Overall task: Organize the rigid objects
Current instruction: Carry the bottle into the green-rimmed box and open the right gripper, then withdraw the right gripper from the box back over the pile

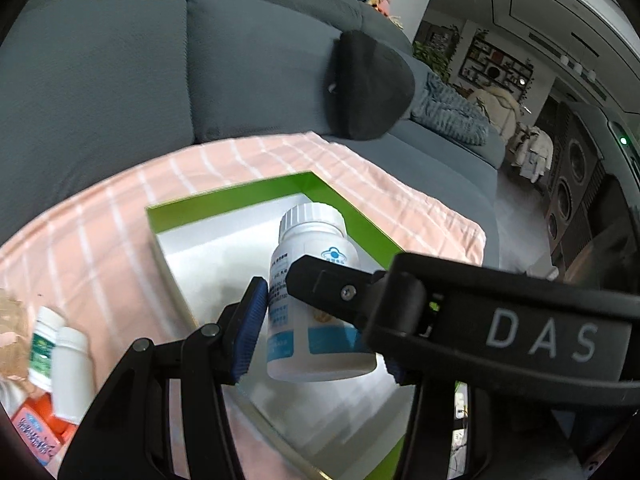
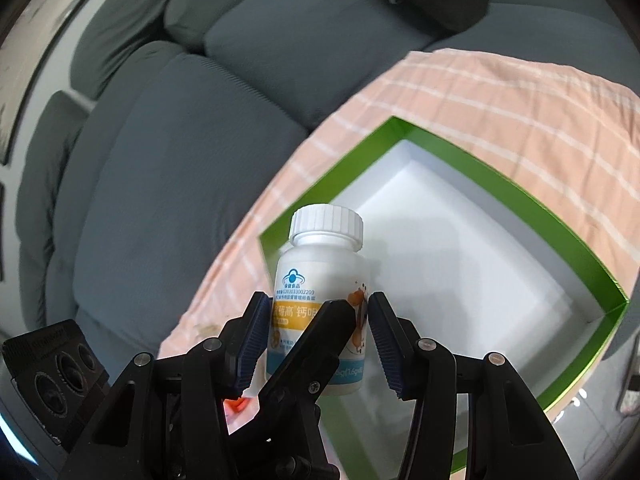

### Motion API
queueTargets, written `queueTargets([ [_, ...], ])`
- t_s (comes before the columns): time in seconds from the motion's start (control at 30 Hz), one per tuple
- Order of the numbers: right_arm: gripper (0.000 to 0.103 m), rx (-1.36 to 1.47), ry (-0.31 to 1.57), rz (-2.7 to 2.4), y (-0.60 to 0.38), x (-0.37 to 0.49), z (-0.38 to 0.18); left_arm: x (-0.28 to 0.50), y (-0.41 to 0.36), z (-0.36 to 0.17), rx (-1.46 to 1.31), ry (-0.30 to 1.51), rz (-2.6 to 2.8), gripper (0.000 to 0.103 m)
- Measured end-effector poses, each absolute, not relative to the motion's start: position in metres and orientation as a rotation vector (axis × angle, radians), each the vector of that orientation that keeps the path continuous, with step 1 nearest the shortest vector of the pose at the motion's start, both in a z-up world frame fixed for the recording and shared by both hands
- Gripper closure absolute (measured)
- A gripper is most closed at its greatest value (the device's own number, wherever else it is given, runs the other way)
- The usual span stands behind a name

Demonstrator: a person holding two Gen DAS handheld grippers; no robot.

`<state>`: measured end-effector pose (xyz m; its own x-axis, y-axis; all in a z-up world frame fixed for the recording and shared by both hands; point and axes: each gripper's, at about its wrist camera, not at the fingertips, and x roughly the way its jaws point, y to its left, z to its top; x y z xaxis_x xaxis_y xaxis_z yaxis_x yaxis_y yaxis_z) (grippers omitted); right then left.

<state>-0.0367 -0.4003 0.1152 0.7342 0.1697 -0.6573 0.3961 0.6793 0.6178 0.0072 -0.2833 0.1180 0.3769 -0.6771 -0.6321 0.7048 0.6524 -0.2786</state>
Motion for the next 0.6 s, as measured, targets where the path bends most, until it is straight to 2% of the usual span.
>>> queueTargets([
  [0.3, 0.048, 0.826, 0.839, -0.212, -0.404, -0.029, 0.096, 0.017, -0.277, 0.093, -0.034, 0.915, -0.860, 0.054],
  [0.5, 0.048, 0.811, 0.835, -0.255, -0.400, -0.030, 0.096, 0.012, -0.266, 0.100, -0.032, 0.901, -0.833, 0.050],
  [0.6, 0.048, 0.771, 0.813, -0.328, -0.400, -0.032, 0.100, 0.007, -0.253, 0.106, -0.023, 0.876, -0.815, 0.040],
])
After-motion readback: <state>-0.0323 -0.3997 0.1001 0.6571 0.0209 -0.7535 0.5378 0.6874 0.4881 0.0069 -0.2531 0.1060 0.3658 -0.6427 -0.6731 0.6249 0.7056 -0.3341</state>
